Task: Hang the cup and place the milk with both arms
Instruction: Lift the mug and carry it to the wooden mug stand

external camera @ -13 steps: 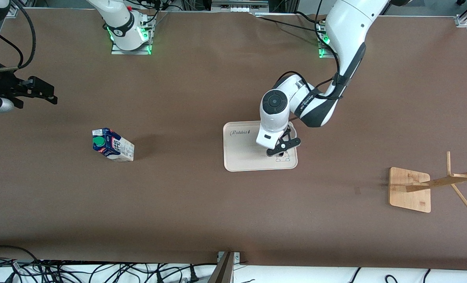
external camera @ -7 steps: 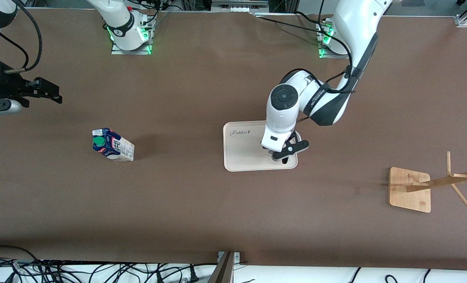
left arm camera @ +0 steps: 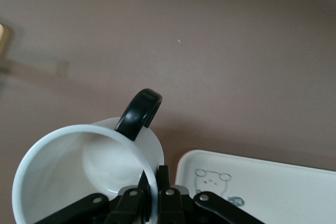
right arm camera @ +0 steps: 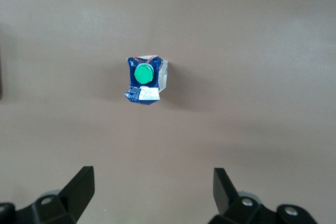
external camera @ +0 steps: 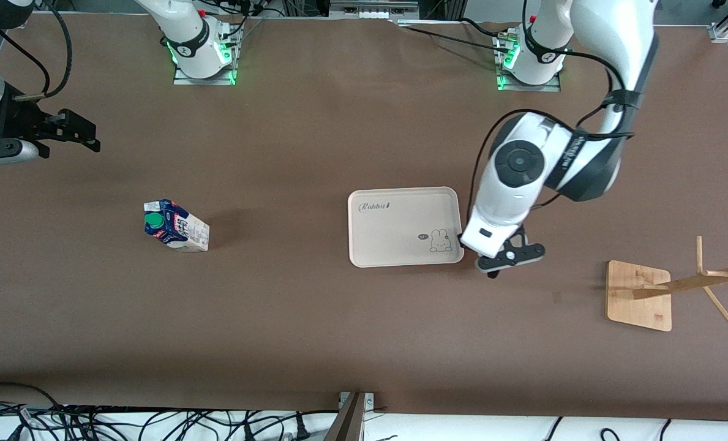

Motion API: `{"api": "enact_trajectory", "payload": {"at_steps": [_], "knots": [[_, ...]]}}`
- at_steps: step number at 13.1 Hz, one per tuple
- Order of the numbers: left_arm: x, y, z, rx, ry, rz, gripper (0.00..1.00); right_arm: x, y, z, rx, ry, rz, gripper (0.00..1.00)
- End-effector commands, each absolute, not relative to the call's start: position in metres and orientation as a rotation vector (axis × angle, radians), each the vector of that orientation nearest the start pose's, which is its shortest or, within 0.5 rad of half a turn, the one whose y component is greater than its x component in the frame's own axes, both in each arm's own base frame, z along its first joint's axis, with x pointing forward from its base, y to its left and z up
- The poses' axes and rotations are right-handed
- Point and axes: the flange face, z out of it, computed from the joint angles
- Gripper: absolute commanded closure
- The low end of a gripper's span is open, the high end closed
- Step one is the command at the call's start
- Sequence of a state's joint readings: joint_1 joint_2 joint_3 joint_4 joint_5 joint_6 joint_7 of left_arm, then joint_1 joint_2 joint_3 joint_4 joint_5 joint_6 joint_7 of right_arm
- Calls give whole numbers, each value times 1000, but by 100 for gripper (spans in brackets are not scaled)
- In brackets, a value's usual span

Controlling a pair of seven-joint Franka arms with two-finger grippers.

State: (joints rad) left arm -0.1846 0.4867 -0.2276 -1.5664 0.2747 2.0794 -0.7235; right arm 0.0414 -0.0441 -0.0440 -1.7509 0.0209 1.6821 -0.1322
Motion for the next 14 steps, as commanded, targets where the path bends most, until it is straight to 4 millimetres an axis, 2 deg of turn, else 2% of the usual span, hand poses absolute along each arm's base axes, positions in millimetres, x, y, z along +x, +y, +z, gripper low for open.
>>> {"api": "enact_trajectory", "payload": {"at_steps": [1,5,8,10,12,14], "knots": [[655,-208,403,-3016,-228,-204,100,543,-2,574,-3137,-201,15,0],[663,-147,448,-3013,-217,-219,100,548,-2,574,-3147,-211,18,0],[666,-110,495,-3044,-206,-86,100,548,-2,576,-3146,-208,13,0],[664,-81,512,-3058,-210,-7,100,550,-1,574,-3145,-198,20,0],[666,-53,532,-3063,-171,-8,100,549,-1,574,-3143,-193,22,0],[668,-21,541,-3066,-231,-15,100,549,-1,574,-3143,-190,22,0]]}}
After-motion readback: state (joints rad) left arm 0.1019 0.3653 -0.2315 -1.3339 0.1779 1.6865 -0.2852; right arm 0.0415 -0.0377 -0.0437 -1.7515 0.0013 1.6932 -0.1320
